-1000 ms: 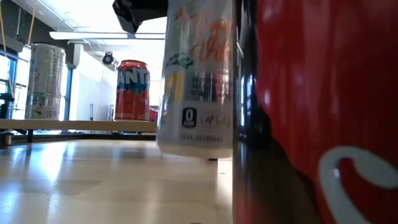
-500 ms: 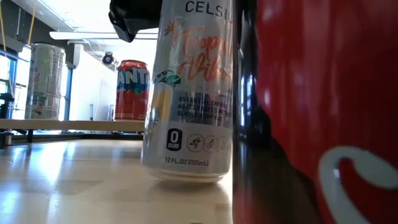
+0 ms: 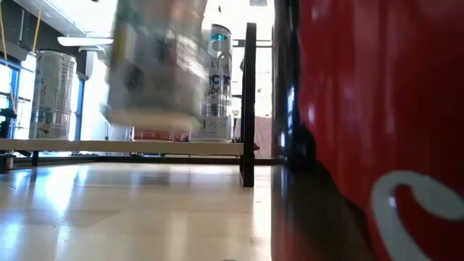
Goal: Place canned beverage on shelf
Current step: Put the white yellow soda can aligned with the other white yellow soda can on the shelf
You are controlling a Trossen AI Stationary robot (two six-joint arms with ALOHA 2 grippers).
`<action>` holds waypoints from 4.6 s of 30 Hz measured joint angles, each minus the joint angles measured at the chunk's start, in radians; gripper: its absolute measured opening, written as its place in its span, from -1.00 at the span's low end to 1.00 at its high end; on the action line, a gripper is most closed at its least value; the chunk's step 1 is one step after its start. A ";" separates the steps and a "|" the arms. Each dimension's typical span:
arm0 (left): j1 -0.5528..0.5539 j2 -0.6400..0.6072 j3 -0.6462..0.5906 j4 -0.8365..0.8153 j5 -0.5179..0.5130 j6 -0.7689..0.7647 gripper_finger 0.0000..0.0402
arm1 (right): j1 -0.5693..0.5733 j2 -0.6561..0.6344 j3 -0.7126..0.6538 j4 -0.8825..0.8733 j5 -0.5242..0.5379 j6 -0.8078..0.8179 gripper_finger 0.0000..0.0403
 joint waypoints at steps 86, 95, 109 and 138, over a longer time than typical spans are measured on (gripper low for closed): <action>-0.246 -0.316 -0.239 -1.477 -0.309 -1.538 0.46 | 0.000 0.000 0.000 0.001 0.000 0.000 0.95; -0.246 -0.315 -0.098 -1.594 -0.263 -1.461 0.54 | 0.000 0.000 0.000 0.001 0.000 0.000 0.95; -0.105 -0.352 0.393 -1.714 0.162 -0.962 0.55 | 0.000 0.000 0.000 0.001 0.000 0.000 0.95; 0.485 -0.385 0.447 -1.699 0.847 -1.255 0.60 | 0.000 0.000 0.000 0.001 0.000 0.000 0.95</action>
